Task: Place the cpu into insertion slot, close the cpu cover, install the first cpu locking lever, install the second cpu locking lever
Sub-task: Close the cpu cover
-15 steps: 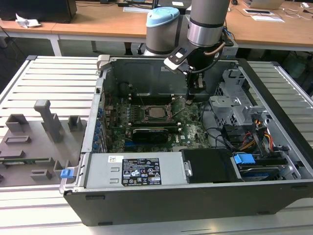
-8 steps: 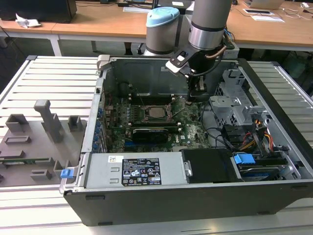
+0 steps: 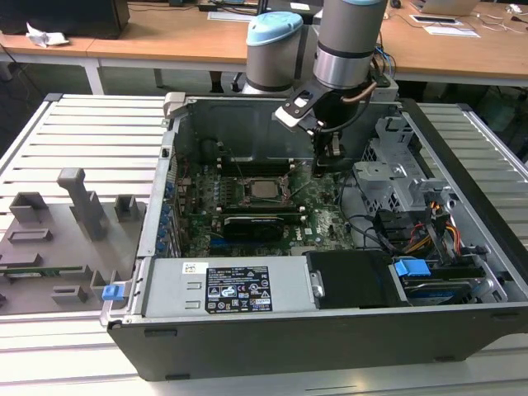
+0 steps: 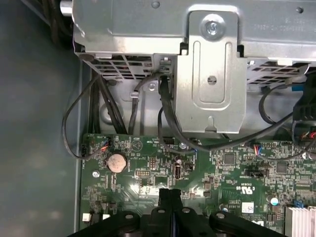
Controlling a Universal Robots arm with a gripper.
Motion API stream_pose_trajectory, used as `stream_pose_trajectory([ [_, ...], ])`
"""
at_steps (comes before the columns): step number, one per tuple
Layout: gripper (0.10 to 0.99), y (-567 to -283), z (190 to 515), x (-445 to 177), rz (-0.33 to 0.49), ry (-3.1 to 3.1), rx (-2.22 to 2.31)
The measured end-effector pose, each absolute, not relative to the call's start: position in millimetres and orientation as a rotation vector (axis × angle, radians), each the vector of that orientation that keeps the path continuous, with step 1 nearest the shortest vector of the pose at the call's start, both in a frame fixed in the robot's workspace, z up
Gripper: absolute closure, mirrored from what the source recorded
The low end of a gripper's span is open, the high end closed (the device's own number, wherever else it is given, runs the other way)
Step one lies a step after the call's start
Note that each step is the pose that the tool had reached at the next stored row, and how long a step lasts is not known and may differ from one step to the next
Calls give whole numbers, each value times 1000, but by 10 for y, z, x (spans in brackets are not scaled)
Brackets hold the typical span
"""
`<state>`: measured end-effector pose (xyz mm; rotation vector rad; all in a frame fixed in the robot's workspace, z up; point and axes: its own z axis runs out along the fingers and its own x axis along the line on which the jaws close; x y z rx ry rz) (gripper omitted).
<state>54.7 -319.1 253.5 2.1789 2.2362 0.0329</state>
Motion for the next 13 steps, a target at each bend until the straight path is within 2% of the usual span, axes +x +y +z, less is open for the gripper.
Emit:
stream_pose_trajectory([
  [13, 980, -3190, 2533, 437, 33, 2236, 2179],
])
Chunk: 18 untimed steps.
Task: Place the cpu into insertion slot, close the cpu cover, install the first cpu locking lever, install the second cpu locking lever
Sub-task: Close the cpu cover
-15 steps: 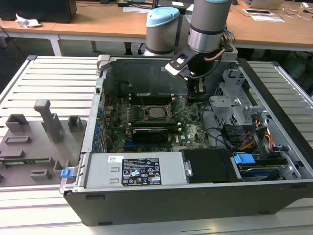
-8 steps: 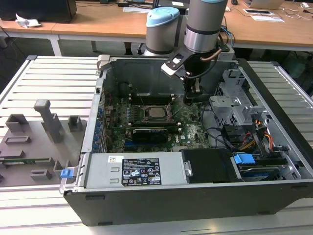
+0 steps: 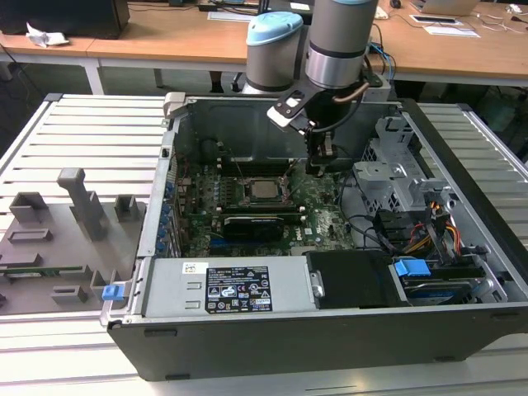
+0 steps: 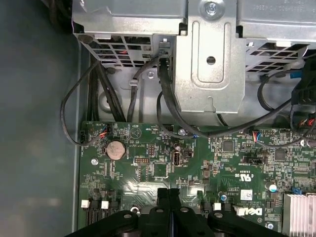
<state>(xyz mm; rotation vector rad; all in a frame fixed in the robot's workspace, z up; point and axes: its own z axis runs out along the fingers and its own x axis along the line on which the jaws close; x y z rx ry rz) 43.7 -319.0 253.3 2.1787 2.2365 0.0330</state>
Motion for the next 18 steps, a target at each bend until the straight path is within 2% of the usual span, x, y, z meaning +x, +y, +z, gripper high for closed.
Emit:
stream_pose_trajectory([
  [18, 980, -3190, 2533, 347, 33, 2237, 2179],
])
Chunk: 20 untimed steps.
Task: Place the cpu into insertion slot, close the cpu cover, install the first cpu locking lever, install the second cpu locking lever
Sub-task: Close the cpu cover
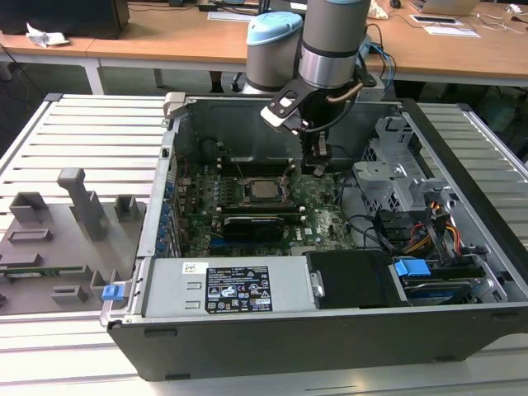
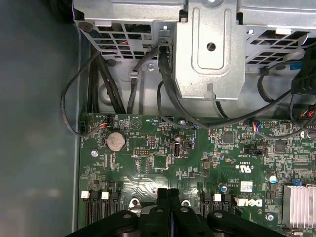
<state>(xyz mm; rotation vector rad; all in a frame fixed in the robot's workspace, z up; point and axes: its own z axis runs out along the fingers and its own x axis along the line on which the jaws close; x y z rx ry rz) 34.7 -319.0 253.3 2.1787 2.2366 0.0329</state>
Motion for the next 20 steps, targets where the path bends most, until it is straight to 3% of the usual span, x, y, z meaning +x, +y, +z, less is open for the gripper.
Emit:
stream_pose_trajectory([
  [20, 980, -3190, 2533, 287, 33, 2236, 2179],
])
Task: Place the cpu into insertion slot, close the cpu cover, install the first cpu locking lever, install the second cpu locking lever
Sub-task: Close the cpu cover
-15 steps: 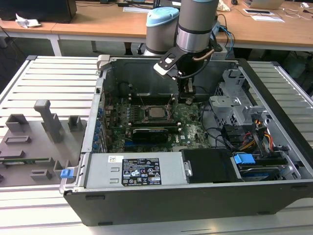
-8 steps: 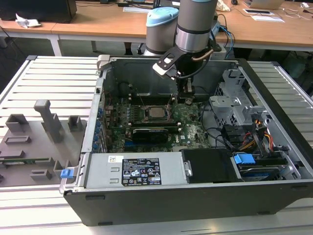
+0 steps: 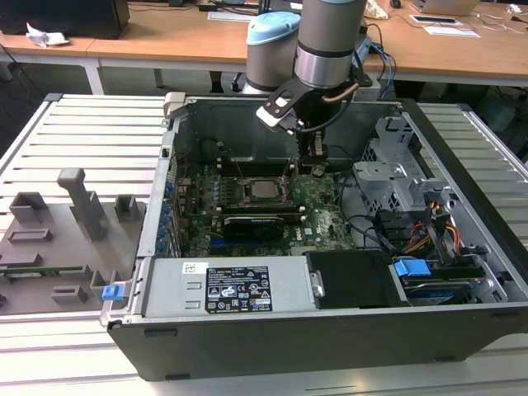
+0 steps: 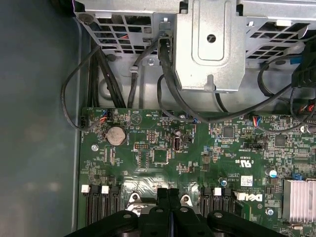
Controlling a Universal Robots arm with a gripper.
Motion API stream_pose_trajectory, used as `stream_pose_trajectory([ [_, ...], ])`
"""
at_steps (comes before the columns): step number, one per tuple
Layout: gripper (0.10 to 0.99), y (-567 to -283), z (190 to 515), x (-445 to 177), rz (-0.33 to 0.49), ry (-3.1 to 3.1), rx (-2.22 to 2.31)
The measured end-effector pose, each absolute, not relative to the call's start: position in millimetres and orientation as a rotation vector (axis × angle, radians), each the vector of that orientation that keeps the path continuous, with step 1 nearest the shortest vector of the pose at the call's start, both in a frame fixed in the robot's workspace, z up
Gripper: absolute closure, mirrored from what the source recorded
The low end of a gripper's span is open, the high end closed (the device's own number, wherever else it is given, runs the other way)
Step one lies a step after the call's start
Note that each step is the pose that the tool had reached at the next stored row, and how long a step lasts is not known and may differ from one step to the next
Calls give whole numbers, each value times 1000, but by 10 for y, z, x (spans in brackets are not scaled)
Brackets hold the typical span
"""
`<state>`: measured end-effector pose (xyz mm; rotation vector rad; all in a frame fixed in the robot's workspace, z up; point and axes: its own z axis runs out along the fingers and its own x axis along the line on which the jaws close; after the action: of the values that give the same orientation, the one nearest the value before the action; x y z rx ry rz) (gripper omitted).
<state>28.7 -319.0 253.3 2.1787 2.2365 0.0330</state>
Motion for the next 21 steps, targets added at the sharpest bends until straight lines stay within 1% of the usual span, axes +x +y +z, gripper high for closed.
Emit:
stream_pose_trajectory([
  [15, 980, -3190, 2533, 226, 33, 2236, 2179],
  [21, 980, -3190, 2512, 107, 33, 2237, 2179],
])
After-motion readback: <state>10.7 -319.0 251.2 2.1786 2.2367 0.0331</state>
